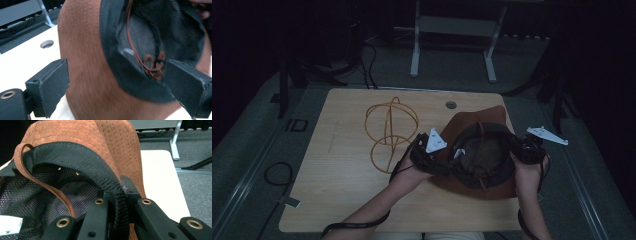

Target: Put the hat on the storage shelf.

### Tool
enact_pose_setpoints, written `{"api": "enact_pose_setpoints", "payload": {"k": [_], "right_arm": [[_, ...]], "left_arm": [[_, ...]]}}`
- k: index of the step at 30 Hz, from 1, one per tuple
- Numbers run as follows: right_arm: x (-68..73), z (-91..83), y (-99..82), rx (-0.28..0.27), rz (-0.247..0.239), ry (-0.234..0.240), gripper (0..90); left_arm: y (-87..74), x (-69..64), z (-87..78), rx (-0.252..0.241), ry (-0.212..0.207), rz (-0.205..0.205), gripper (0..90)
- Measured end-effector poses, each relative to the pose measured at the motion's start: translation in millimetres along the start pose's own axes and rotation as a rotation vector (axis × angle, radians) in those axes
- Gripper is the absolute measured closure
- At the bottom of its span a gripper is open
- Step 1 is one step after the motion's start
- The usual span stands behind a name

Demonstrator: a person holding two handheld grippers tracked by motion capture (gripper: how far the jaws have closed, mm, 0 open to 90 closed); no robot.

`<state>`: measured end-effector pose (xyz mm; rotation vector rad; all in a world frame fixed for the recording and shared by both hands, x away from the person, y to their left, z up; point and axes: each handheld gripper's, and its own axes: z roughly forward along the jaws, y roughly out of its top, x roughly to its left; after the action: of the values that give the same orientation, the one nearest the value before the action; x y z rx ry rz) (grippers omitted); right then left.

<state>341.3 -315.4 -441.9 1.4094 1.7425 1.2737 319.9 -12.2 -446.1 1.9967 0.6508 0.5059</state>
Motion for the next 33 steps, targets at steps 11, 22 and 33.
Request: {"api": "enact_pose_setpoints", "payload": {"k": [11, 22, 33], "right_arm": [[1.1, -5.2, 2.6, -0.002, -0.013, 0.0, 84.4], [10.5, -9.7, 4.8, -0.017, -0.031, 0.024, 84.4], [25.7, -11.9, -0.2, -0.015, -0.054, 0.059, 84.1]], "left_arm": [[28.4, 2.4, 37.3, 0.019, 0.046, -0.003, 14.4], [27.4, 1.2, 61.7, 0.13, 0.169, -0.043, 31.1], [32.4, 8.5, 47.9, 0.077, 0.272, -0.055, 86.1]]}}
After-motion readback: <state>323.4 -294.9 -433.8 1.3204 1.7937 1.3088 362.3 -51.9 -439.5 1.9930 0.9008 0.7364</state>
